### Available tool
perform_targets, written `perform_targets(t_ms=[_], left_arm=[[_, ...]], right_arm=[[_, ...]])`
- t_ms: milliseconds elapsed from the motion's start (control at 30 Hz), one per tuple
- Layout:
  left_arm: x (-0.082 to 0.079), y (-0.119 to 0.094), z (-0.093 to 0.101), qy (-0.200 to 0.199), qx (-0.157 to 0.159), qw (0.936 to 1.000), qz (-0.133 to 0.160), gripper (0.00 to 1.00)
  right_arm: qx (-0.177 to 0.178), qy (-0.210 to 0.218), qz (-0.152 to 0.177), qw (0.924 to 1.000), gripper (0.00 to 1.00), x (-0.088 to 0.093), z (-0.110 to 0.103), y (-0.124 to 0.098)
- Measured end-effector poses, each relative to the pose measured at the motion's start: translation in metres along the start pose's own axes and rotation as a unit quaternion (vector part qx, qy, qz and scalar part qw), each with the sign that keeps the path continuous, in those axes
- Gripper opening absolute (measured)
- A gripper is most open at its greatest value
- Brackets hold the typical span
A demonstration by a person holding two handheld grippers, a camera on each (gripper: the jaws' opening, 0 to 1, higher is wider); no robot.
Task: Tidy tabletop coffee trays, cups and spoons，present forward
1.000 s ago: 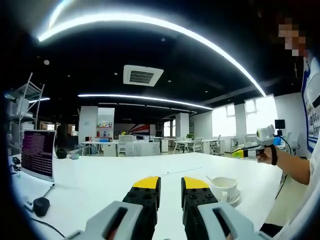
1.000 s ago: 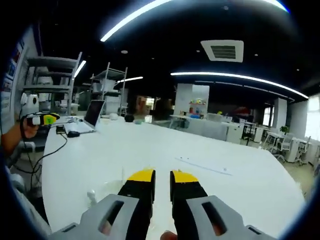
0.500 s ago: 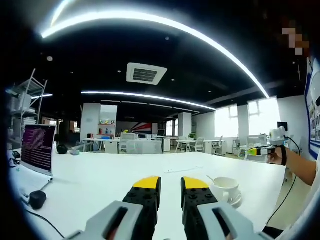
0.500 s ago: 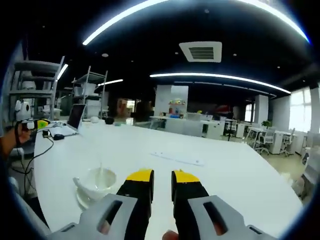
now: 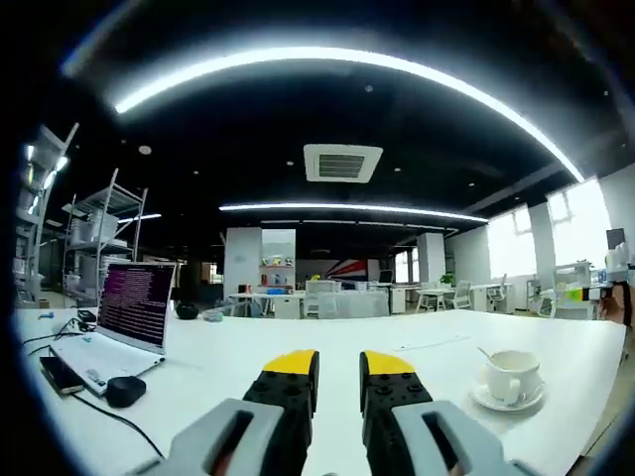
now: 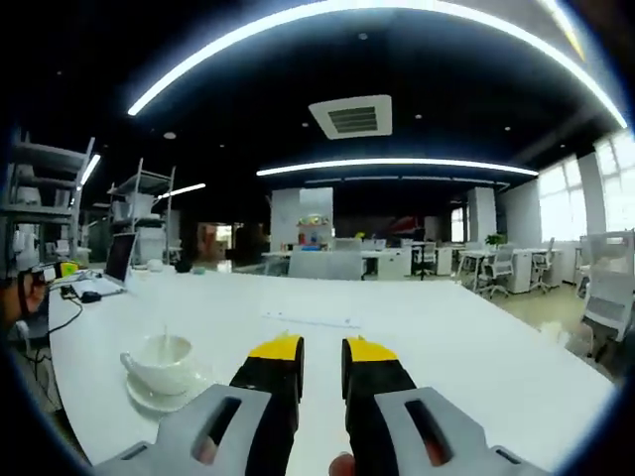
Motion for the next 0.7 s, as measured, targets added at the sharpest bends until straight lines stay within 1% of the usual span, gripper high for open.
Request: perform_targets(t_ms=[167,300,367,500,533,633,700], left_arm=[[0.005,-0.002,-0.001,0.004,-0.027,0.9996,0.0,0.2],[0.011,-0.003,0.0,0.002,-0.041,0.9992,0.0,0.2],[0.016,-0.002,0.001,-0.001,-0.046,0.9989,-0.005,0.21],[0.026,-0.001,0.002,-0.011,-0.044,0.9988,-0.016,0.22],[0.027,0.0,0.003,-0.011,-0.04,0.999,-0.018,0.23],[0.029,0.001,0.004,-0.013,-0.029,0.9992,-0.026,0.25],[0.029,0.001,0.004,-0.014,-0.026,0.9992,-0.027,0.26]], right_arm=[[0.006,0.003,0.017,0.9998,0.17,0.004,0.006,-0.013],[0.01,0.014,0.019,0.9997,0.18,0.011,0.008,-0.022],[0.012,0.022,0.018,0.9995,0.18,0.015,0.008,-0.025],[0.014,0.032,0.011,0.9993,0.19,0.023,0.007,-0.031],[0.014,0.032,0.009,0.9993,0.19,0.025,0.007,-0.032],[0.0,0.053,0.011,0.9985,0.2,0.026,0.006,-0.034],[-0.004,0.052,0.009,0.9986,0.22,0.026,0.005,-0.034]])
Point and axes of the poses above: the point that each gripper's makers call its tool centre point, and the gripper's own axes: y roughly forward along the fingers, z roughly to its right, x roughly out of its underside, the point moved 9 cm from there along -y, roughly backward along the fingers, and after that the axes turned 6 degrees about -y, right-handed, at the moved point
